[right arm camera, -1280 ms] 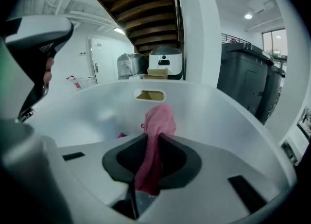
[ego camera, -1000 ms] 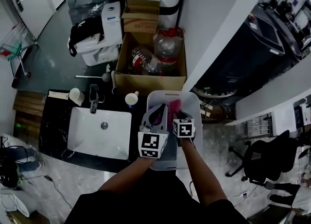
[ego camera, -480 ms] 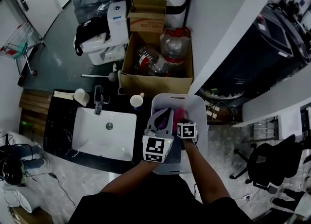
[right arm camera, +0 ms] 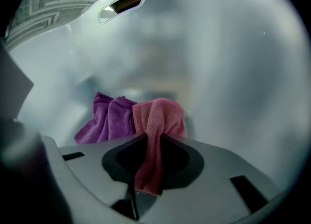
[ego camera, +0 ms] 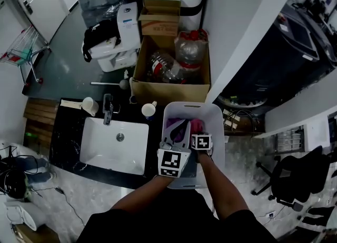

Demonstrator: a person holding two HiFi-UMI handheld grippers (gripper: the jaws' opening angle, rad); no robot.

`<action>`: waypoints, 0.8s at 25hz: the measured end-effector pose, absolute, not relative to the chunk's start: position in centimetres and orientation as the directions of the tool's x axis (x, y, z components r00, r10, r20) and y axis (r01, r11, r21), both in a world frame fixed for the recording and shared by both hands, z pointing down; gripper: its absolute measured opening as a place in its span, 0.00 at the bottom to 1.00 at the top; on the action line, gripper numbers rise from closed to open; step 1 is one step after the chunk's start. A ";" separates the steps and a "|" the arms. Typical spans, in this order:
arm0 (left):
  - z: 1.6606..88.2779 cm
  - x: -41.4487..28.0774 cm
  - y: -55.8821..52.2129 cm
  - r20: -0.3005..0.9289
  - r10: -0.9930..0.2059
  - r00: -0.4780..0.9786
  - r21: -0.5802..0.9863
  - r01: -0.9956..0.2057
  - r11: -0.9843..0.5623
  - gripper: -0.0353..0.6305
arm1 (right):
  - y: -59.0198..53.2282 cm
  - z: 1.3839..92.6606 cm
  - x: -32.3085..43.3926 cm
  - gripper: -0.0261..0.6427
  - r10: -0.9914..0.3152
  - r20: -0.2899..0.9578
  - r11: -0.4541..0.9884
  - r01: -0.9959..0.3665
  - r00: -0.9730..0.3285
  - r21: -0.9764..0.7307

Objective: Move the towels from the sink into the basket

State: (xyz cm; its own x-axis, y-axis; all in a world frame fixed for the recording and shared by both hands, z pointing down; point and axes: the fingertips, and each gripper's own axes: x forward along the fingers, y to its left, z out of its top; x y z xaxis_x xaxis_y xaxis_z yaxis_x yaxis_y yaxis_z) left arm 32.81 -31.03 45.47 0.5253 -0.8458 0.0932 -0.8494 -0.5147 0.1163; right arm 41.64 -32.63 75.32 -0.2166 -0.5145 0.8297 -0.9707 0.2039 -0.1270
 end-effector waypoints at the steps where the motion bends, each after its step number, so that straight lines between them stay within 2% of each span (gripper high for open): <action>1: 45.5 32.7 -31.0 0.093 -0.848 0.522 0.114 -0.851 -0.512 0.07 | -32.7 75.4 41.6 0.17 -0.520 0.825 0.201 -0.971 -0.220 -0.132; 3: 45.4 32.6 -31.0 0.092 -0.851 0.517 0.113 -0.855 -0.507 0.07 | -32.7 75.3 41.7 0.20 -0.527 0.821 0.196 -0.971 -0.222 -0.137; 7: 45.4 32.5 -31.2 0.091 -0.858 0.506 0.096 -0.862 -0.498 0.07 | -32.7 74.5 41.0 0.32 -0.530 0.813 0.182 -0.969 -0.239 -0.166; 10: 45.5 32.4 -31.1 0.083 -0.863 0.498 0.090 -0.866 -0.491 0.07 | -32.9 73.0 40.4 0.37 -0.554 0.796 0.173 -0.969 -0.244 -0.176; 16: 45.5 32.6 -30.5 0.076 -0.862 0.502 0.094 -0.864 -0.495 0.07 | -33.3 68.3 39.7 0.38 -0.633 0.728 0.172 -0.965 -0.263 -0.199; 20: 45.2 32.3 -30.0 0.067 -0.866 0.496 0.101 -0.867 -0.488 0.07 | -32.8 63.8 38.5 0.38 -0.685 0.654 0.205 -0.947 -0.321 -0.249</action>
State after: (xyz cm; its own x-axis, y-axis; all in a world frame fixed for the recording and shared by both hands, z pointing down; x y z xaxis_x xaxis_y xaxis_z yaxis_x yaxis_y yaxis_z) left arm 32.28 -29.98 45.22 0.4957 -0.8659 0.0667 -0.8667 -0.4884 0.1011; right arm 38.55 -32.77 63.81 -0.3206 -0.6850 0.6542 -0.9465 0.2054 -0.2488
